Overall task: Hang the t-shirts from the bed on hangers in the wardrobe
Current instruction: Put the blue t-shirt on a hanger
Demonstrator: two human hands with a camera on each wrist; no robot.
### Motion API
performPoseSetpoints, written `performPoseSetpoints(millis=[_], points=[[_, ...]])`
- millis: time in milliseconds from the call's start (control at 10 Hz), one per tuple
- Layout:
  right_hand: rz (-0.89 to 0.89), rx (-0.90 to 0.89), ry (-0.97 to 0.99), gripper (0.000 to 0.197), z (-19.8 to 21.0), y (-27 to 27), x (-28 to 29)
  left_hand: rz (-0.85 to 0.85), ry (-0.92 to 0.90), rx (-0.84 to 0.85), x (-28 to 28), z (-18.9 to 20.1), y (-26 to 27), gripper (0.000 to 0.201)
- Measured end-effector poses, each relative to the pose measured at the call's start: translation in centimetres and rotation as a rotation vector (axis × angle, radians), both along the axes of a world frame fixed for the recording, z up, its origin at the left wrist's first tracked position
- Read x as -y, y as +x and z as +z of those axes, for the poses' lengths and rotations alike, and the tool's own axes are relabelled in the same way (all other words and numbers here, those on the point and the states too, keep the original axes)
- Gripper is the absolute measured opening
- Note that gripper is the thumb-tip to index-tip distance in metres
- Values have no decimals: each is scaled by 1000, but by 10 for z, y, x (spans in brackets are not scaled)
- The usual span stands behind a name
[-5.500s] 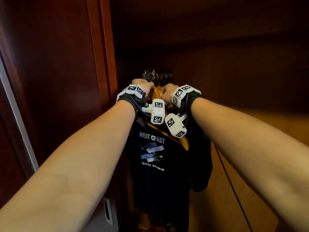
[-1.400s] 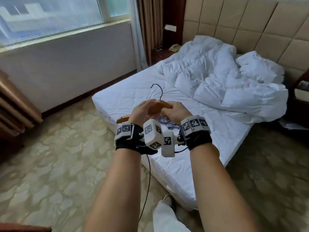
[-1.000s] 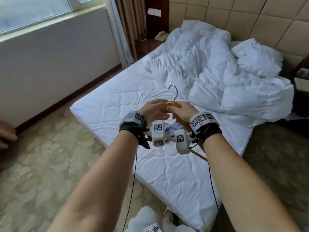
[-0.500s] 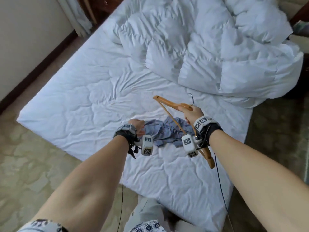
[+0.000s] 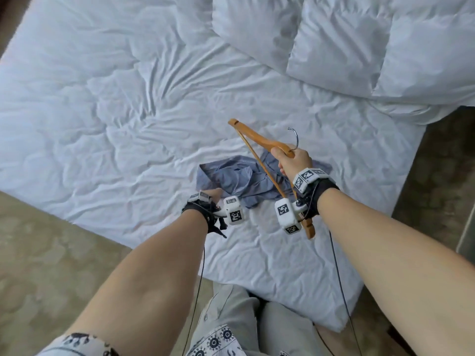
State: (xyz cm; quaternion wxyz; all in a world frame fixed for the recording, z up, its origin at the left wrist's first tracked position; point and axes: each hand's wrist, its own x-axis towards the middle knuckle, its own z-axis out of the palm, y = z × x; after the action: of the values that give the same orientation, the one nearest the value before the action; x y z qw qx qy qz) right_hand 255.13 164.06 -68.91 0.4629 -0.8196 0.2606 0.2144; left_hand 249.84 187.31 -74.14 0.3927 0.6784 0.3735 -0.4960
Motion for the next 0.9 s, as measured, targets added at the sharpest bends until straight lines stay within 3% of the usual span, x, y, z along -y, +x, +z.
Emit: performPoseSetpoints(millis=[100,200,300,400,500,600,700,800,900], points=[[-52,26,-15,48,-18,-1,7,91,-90,-19,23,-19,-4,22],[-103,46,-50,34,-32,-2,20,156,-200,-43,53,-29,-7,18],[-181,47,-63,20,-42,-8,38,241,-272,-85,78,-43,-10,45],[-249,42,-62,14,-51,-20,60,260,-240,-86,94,-61,-10,54],[-354,29,-78,18,-60,-33,77,20,-129,27,96,-54,-9,47],[-444,18,-72,15,-63,-42,86,299,-113,14,97,-58,-1,42],[-529,13,-44,9,-56,-47,91,790,-193,19,100,-43,9,31],[-560,14,-3,4,-44,-49,92,1086,-282,51,108,-13,19,26],[-554,10,14,9,-33,-49,94,1227,-309,132,111,13,30,30]])
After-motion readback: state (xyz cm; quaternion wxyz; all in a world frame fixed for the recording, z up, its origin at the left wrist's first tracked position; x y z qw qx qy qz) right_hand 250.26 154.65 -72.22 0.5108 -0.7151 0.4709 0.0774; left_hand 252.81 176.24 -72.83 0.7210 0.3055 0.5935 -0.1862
